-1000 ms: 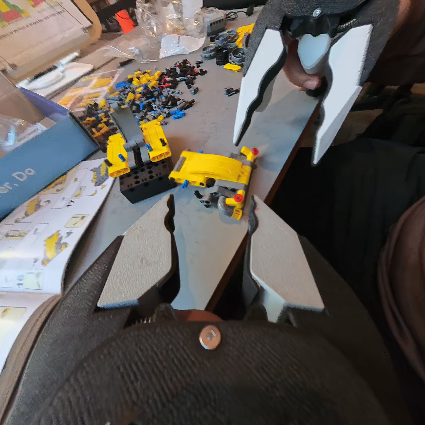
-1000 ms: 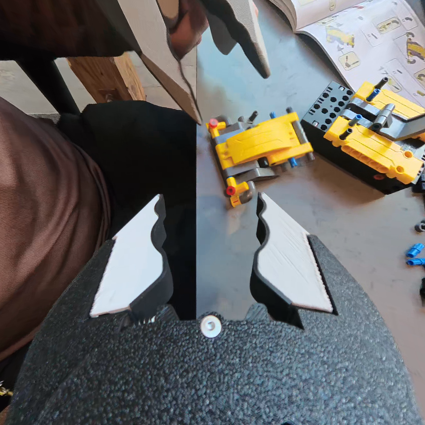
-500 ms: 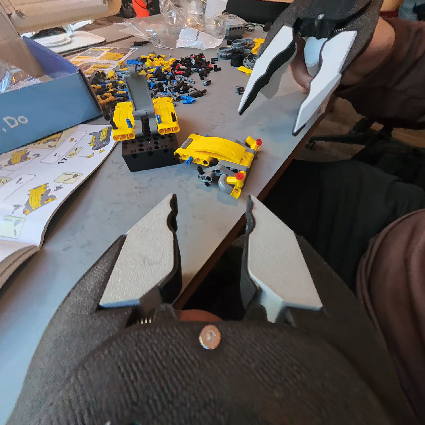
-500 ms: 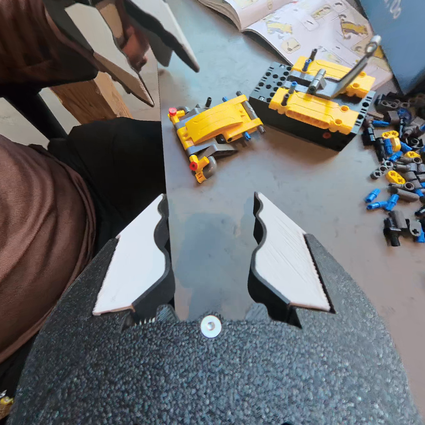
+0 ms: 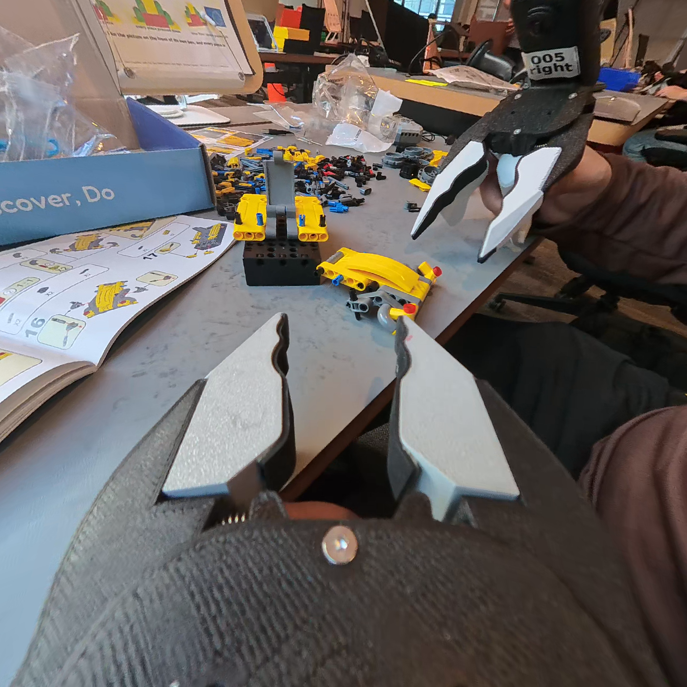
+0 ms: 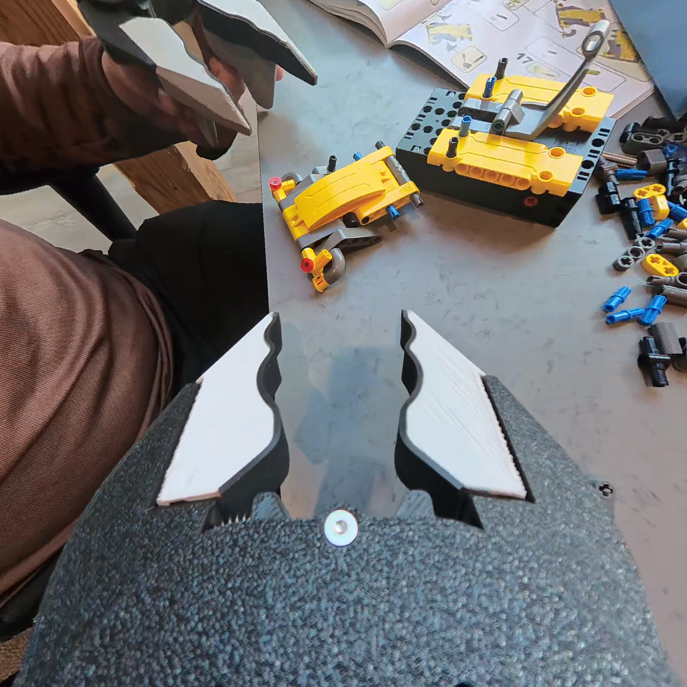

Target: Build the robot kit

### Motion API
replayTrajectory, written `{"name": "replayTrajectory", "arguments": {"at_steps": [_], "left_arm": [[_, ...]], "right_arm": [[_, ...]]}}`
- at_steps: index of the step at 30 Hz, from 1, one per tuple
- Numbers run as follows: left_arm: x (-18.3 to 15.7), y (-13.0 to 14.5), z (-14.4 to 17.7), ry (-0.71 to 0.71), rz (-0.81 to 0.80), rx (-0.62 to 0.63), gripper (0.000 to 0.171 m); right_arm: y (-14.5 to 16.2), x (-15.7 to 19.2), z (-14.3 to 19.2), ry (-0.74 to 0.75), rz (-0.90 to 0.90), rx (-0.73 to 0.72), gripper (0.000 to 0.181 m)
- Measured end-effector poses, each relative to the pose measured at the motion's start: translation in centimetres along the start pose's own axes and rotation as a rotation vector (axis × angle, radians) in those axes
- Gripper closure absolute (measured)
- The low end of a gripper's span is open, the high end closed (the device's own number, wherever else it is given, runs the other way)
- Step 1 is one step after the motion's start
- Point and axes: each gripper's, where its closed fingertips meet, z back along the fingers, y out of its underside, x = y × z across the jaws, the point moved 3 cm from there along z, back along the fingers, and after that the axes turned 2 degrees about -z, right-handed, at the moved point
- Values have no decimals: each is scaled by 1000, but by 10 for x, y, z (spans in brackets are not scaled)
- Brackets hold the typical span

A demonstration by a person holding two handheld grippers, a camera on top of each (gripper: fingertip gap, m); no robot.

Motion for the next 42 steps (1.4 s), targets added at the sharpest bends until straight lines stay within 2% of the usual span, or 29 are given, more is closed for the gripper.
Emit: {"name": "replayTrajectory", "arguments": {"at_steps": [8,10,12,13,15,19,21,24,27,31,32,35,37,42], "left_arm": [[-12,-9,-5,-12,-72,-27,121],[-14,-17,-8,-27,-79,-44,133],[-14,-30,-15,-73,-73,-49,164],[-12,-38,-20,-114,-75,-33,171],[-8,-58,-33,-234,-107,5,171],[-23,-115,-62,-337,-277,-42,171],[-32,-135,-77,-350,-316,-45,171],[-39,-156,-90,-347,-308,-56,171],[-35,-165,-94,-368,-282,-29,171],[-17,-162,-93,-467,-275,25,171],[-10,-158,-92,-503,-276,41,163],[5,-149,-89,-564,-311,62,165],[18,-143,-88,-612,-331,86,167],[40,-128,-90,-682,-342,137,169]], "right_arm": [[-2,-4,-1,56,29,-10,121],[-6,-6,4,112,57,-39,124],[-14,-6,16,211,109,-80,139],[-22,-5,25,268,134,-107,147],[-41,2,47,374,187,-174,181],[-78,30,96,627,308,-357,181],[-94,50,115,691,368,-421,181],[-114,70,136,795,420,-411,181],[-140,93,147,802,446,-425,181],[-168,125,140,731,507,-482,181],[-170,129,134,732,520,-480,181],[-169,131,112,756,535,-450,181],[-167,137,93,693,561,-416,181],[-163,146,64,645,595,-337,181]]}}
